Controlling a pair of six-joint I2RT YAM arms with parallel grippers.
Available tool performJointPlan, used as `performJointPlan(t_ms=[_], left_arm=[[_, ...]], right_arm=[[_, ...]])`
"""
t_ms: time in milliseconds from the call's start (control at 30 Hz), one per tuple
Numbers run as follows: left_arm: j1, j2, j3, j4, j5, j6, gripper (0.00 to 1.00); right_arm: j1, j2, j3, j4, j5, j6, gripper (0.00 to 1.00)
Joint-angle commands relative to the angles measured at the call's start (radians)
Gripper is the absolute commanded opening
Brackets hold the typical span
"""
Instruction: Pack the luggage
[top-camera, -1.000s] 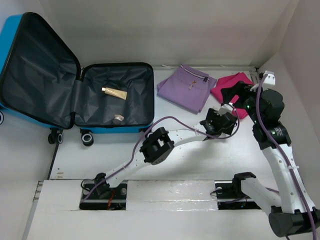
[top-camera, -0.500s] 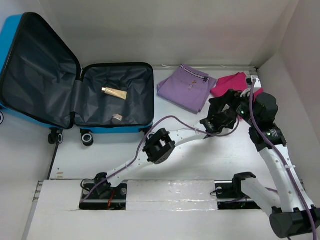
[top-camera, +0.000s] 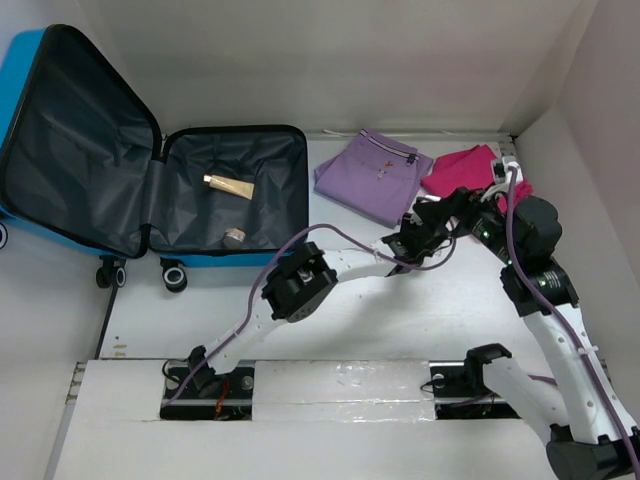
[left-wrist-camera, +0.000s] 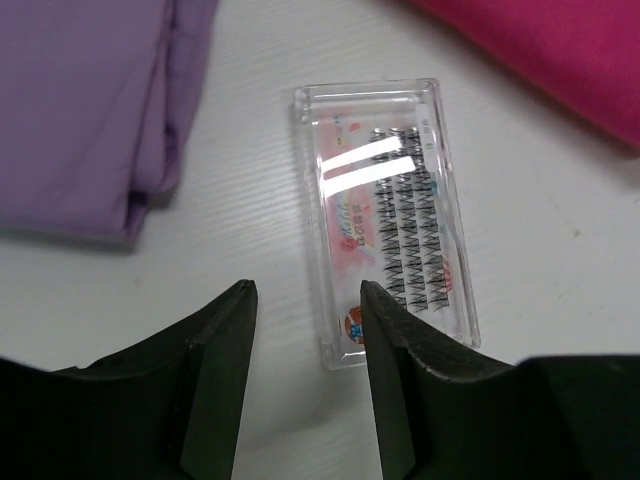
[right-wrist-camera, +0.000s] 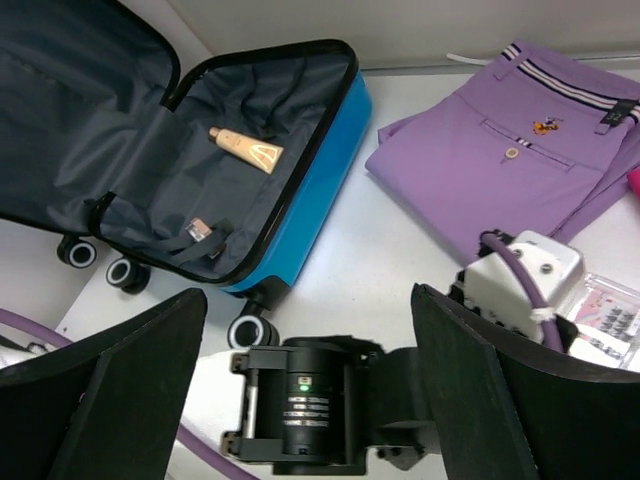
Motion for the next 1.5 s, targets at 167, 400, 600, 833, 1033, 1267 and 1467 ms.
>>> performJointPlan(t_ms=[167, 400, 600, 833, 1033, 1267, 1467], left_arm=[[0.004, -0.216, -0.354, -0.099, -0.055, 0.001, 0.5], [-0.052, -0.382, -0.405, 0.007, 0.009, 0.009, 1.0], [-0.052, -0.261, -0.213, -0.079, 0.078, 0.036, 1.0], [-0.052, -0.044, 0.061, -0.148, 0.02, 0.079, 1.0], [-0.052, 0.03, 0.097, -0.182, -0.067, 0.08, 0.99], [-0.042, 0.03, 0.002, -0.127, -0.08, 0.049, 0.95], [-0.033, 0.041, -0.009, -0.113, -0.044, 0.058, 0.7]], right_arm=[[0.012, -0.035, -0.004, 0.026, 0.028, -0.008, 0.89], [0.012, -0.004, -0.04, 0.026, 0.074, -0.028, 0.89], [0.012, 0.005, -0.049, 0.035, 0.065, -0.028, 0.89], [0.012, 0.014, -0.06, 0.055, 0.056, -0.019, 0.89], [0.012, -0.03, -0.04, 0.046, 0.056, -0.018, 0.89], [0.012, -0.042, 0.011, 0.046, 0.027, -0.018, 0.9], [0.012, -0.042, 0.011, 0.055, 0.027, -0.018, 0.9]])
